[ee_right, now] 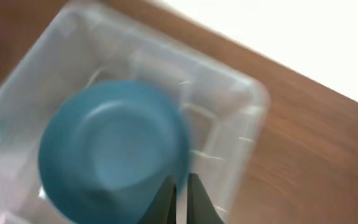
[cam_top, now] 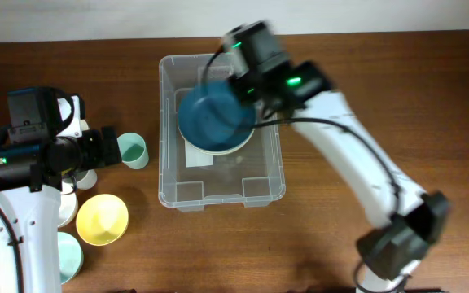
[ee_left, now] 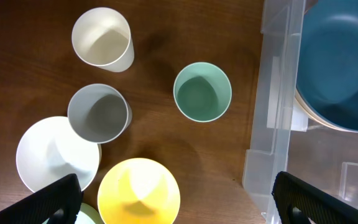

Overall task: Pack container
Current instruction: 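Open the right gripper and withdraw it to the right side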

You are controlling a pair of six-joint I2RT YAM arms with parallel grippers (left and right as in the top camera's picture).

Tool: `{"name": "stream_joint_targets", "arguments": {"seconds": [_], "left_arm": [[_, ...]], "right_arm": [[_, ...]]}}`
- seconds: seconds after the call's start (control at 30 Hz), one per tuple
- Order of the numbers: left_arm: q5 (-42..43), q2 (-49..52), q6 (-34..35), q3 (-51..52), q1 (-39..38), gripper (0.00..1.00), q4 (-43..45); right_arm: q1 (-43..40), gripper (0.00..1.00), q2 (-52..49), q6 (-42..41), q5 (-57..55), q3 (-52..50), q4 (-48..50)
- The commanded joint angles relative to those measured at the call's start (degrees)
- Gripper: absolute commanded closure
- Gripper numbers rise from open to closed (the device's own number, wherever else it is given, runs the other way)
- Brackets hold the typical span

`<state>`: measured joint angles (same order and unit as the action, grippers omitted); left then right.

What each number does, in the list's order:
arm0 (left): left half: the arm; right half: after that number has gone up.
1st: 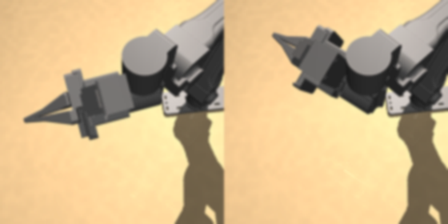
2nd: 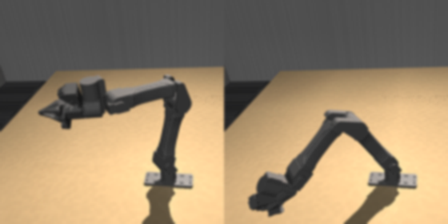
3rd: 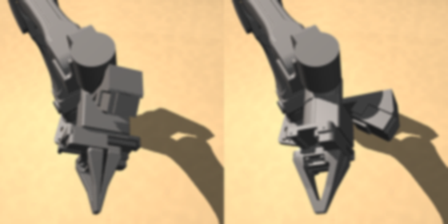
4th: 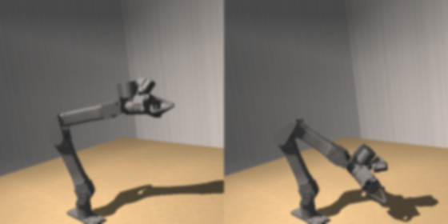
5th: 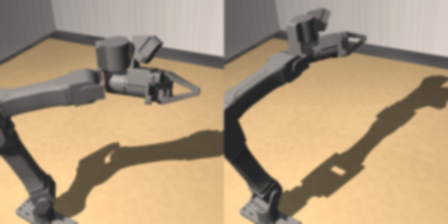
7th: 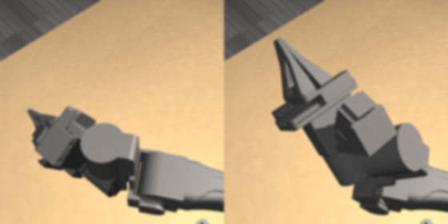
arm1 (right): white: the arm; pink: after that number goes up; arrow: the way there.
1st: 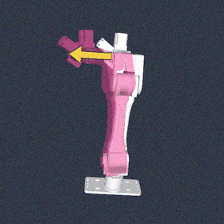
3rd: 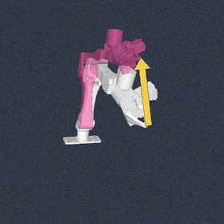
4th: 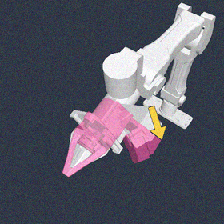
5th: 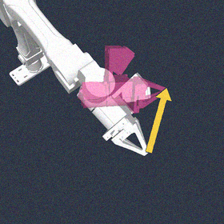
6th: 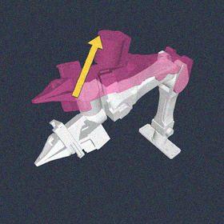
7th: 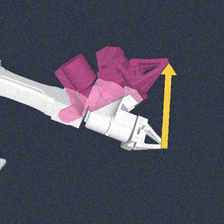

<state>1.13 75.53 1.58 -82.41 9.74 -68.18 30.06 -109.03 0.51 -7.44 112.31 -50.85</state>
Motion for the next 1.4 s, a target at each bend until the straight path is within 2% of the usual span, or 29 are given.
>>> {"name": "stream_joint_targets", "arguments": {"seconds": [0.0,0.23,0.4,0.53,0.67,0.8,0.9,0.93,0.97,1.0,1.03,1.07,1.2,1.37], "left_arm": [[0.6,-1.0,0.8,-1.1,0.3,0.0,0.0],[0.6,-1.0,0.8,-1.1,0.3,0.0,0.0],[0.7,-1.0,0.8,-1.1,0.3,0.0,0.0],[0.7,-1.0,0.8,-1.1,0.3,0.0,-0.4],[0.7,-1.0,0.8,-1.1,0.3,0.0,-0.6],[0.6,-1.0,0.8,-1.1,0.3,0.0,-0.5],[0.6,-1.0,0.8,-1.1,0.3,0.0,-0.5],[0.6,-1.0,0.8,-1.1,0.3,0.0,-0.5],[0.6,-1.0,0.8,-1.1,0.3,0.0,-0.5],[0.6,-1.0,0.8,-1.1,0.3,0.0,-0.5],[0.6,-1.0,0.8,-1.1,0.3,0.0,-0.5],[0.6,-1.0,0.8,-1.1,0.3,0.0,-0.5],[0.6,-1.0,0.8,-1.1,0.3,0.0,-0.4],[0.6,-1.0,0.8,-1.1,0.3,0.0,0.3]], "right_arm": [[-4.7,0.96,3.9,-10.0,1.2,1.0,-1.8],[-12.3,0.96,4.1,-19.2,1.9,1.0,-9.0],[-16.4,0.96,4.2,-20.0,10.3,1.0,-11.3],[-19.0,0.96,4.2,-24.0,12.5,1.0,-12.6],[-20.9,0.96,4.2,-24.0,14.9,1.0,-12.9],[-21.6,0.96,4.2,-23.9,14.4,1.0,-13.3],[-21.6,0.95,4.3,-23.3,7.3,1.0,-12.9],[-21.6,0.93,4.3,-23.3,2.7,1.0,-12.7],[-21.6,0.86,4.4,-23.3,-2.3,1.0,-12.4],[-21.6,0.66,4.4,-23.3,-7.2,1.0,-12.0],[-21.6,0.21,4.4,-23.3,-10.6,1.0,-11.7],[-21.6,0.01,4.4,-23.3,-13.9,1.0,-11.3],[-21.6,0.01,4.9,-16.3,-19.6,1.2,-11.7],[-21.6,0.01,9.3,-16.0,-18.5,1.2,-15.0]]}}
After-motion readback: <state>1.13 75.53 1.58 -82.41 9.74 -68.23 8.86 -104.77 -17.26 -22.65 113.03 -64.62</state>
